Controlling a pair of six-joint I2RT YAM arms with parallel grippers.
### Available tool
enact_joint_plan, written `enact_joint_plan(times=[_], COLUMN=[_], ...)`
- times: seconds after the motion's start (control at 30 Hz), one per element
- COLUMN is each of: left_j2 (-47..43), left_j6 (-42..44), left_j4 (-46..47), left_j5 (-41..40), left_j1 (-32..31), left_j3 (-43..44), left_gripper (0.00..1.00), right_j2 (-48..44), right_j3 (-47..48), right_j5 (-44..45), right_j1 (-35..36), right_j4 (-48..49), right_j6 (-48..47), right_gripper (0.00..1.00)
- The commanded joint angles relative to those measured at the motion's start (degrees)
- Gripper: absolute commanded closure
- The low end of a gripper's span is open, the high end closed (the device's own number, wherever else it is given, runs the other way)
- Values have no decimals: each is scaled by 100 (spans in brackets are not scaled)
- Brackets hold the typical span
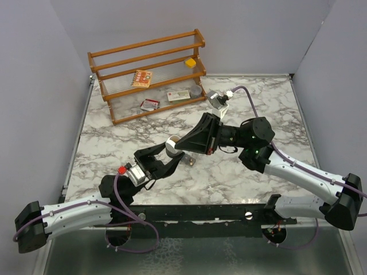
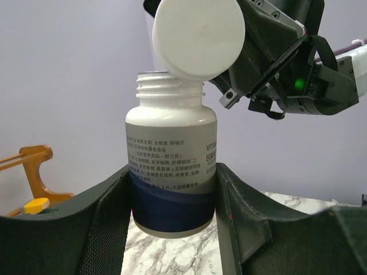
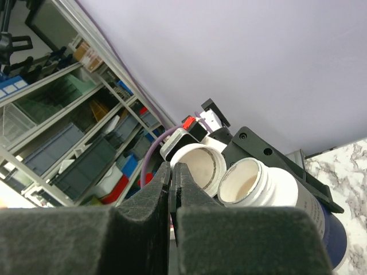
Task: Sort the pills into containers
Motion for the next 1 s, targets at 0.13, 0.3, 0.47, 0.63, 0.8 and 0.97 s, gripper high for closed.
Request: enact_joint_plan(times=[0.13, 0.3, 0.47, 0.63, 0.8, 0.97], left_j2=[-263, -434, -722, -886, -1081, -1383], left_j6=[-227, -283, -303, -216, -154, -188], left_j4=[213, 204, 185, 27, -277, -694], left_j5=[304, 362, 365, 282, 114, -134], left_j1=[-20, -20, -19, -17, -19, -20], left_j3=[-40, -73, -125, -105, -109, -170], left_gripper=[100, 100, 100, 100, 100, 100], right_j2=[-125, -217, -384, -454, -668, -866], right_j3=[110, 43, -23, 17, 108, 549], right_j5=[699, 1025, 1329, 1267, 1552, 2759], right_j1=[-2, -2, -2, -6, -2, -2], right_j4=[-443, -617, -776, -869, -1443, -3192], right_j6=[-580, -825, -1018, -1125, -1602, -2734], right_gripper=[99, 99, 99, 99, 99, 99])
